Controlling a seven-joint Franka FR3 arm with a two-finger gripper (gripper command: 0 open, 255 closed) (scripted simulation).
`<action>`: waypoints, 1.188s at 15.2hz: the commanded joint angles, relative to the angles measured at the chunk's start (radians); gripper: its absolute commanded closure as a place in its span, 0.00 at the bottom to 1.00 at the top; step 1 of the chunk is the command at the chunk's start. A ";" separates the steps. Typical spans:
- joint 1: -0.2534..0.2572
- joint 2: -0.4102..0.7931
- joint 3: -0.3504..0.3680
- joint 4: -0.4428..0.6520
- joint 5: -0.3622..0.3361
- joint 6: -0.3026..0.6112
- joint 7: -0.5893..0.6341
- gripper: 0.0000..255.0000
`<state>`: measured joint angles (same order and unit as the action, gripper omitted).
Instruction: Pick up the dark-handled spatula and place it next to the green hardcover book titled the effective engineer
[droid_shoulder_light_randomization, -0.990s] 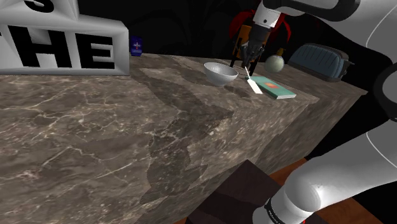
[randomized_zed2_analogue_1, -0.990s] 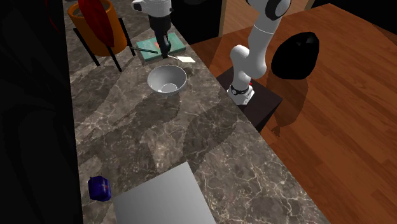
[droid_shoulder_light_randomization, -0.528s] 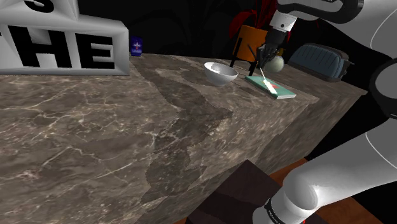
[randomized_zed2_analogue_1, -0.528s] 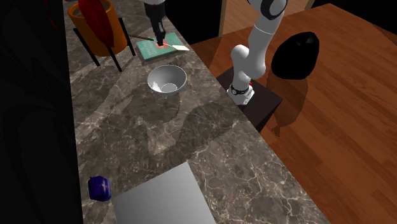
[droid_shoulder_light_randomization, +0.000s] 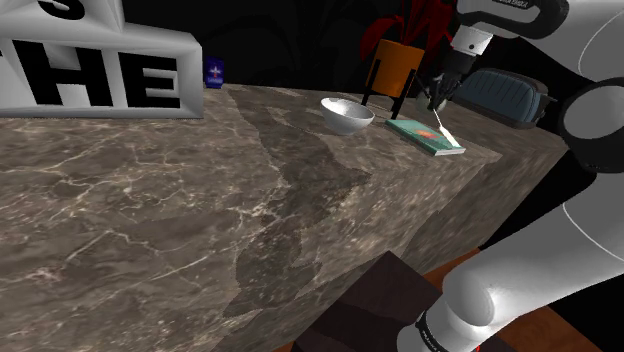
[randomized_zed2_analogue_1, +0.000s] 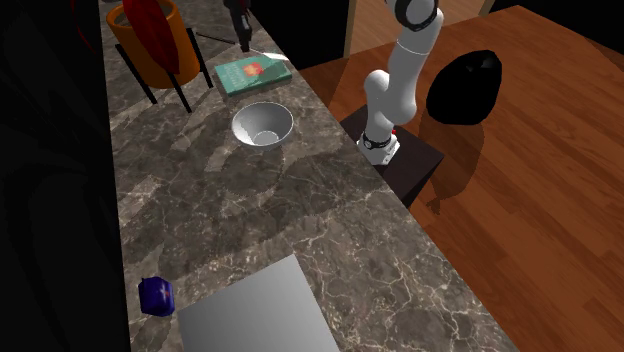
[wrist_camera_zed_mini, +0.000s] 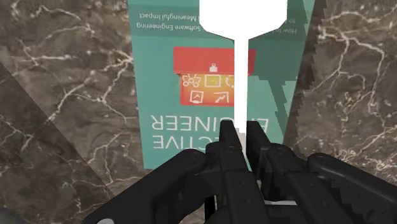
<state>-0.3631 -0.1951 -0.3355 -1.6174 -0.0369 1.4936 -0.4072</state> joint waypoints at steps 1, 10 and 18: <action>-0.020 0.032 -0.039 0.022 0.008 0.009 -0.061 1.00; -0.139 0.250 -0.196 0.258 0.111 -0.038 -0.325 1.00; -0.209 0.347 -0.239 0.309 0.170 -0.013 -0.428 1.00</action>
<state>-0.5770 0.1592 -0.5763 -1.2832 0.1378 1.4612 -0.8375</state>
